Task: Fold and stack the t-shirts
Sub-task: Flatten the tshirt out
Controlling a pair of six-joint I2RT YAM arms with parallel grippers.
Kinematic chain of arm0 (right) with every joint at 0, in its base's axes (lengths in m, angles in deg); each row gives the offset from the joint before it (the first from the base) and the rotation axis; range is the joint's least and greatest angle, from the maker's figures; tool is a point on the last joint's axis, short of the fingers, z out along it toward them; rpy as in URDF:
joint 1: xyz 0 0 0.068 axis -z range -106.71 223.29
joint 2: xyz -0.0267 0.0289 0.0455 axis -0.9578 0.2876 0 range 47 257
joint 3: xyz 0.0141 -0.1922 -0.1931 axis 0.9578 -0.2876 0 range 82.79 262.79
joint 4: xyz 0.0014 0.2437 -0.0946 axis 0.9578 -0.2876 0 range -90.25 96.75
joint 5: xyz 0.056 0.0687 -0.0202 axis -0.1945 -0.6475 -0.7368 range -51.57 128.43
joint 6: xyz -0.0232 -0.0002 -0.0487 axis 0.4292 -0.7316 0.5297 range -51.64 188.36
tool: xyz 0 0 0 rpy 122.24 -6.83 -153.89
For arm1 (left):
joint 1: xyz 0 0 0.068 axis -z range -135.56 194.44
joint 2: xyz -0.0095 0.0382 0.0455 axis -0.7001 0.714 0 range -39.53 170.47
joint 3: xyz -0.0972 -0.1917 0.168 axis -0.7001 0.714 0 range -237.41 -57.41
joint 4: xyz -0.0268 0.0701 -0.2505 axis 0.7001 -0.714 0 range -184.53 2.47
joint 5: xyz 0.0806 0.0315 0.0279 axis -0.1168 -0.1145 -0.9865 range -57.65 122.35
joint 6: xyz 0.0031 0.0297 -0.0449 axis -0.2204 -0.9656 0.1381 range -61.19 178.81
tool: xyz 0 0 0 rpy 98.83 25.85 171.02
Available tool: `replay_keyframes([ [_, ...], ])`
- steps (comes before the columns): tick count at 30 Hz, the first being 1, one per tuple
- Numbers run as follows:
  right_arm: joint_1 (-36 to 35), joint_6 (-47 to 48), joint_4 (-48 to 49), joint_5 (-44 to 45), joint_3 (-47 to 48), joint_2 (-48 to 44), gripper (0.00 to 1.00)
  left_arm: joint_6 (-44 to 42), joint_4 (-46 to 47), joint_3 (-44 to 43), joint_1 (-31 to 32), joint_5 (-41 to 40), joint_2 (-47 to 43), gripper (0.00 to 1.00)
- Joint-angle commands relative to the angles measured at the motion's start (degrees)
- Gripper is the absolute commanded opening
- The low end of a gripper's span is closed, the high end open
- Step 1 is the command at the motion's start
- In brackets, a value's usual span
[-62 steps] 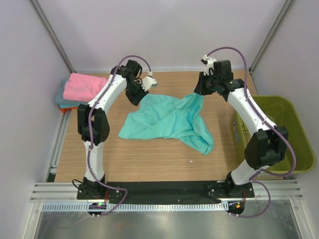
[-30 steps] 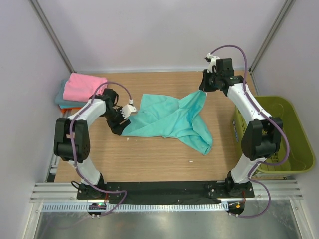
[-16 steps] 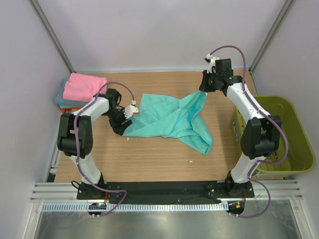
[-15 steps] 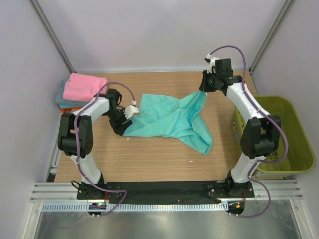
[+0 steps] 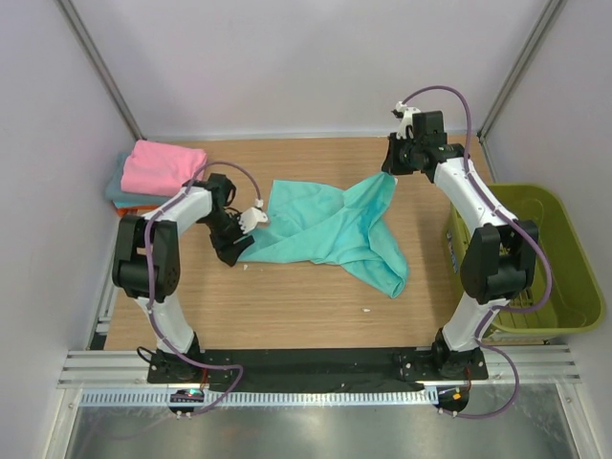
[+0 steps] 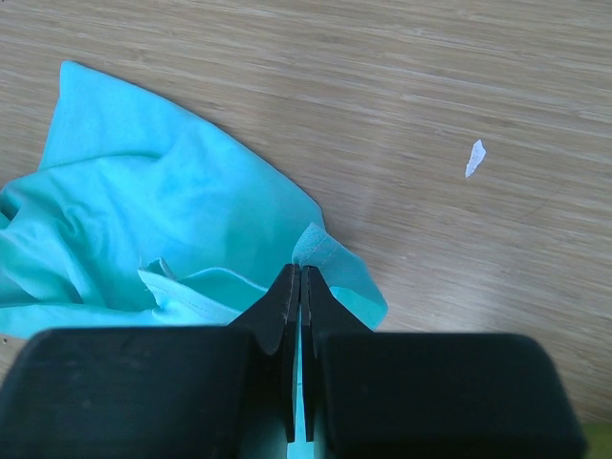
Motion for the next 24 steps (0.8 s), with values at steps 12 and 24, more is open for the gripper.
replay_keyframes([
  [12,-0.12,1.00,2.54,0.91,2.22,-1.34,0.01,0.63,-1.51,-4.58,0.46,0.94,5.57,0.48],
  [24,-0.21,1.36,3.07,1.00,1.43,-1.96,0.01,-0.42,-5.73,-5.11,0.37,0.68,3.82,0.04],
])
